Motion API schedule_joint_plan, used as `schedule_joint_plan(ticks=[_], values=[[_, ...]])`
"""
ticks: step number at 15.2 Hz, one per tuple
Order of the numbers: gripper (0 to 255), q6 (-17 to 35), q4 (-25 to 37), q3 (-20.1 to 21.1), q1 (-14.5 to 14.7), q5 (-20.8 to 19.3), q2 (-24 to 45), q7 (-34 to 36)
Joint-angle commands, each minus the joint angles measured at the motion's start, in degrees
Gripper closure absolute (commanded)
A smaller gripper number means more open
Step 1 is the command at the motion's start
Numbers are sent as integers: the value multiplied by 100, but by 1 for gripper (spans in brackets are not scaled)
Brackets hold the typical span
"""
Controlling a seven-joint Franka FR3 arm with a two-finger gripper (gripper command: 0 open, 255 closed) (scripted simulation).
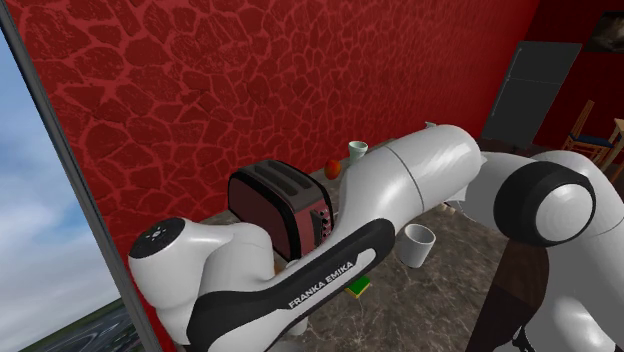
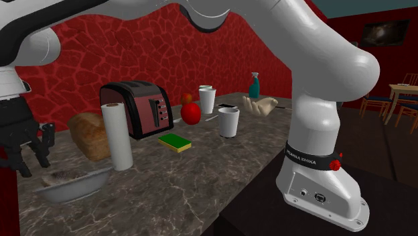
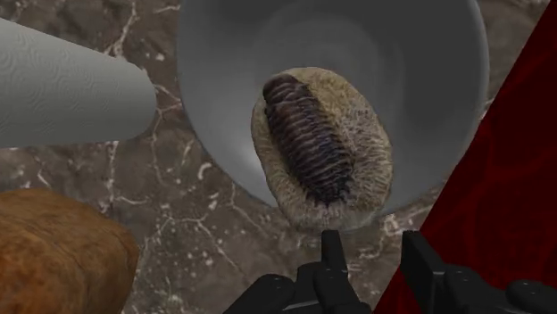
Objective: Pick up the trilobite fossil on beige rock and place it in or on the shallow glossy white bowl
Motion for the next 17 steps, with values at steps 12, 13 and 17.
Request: schedule_joint_plan(ticks=[12,13,17], values=[[0,-2309,1196,-167,425,284,483,-152],[0,-2310,1196,-156,418,276,485,-148],[0,-2316,1198,-103,387,240,495,-130]])
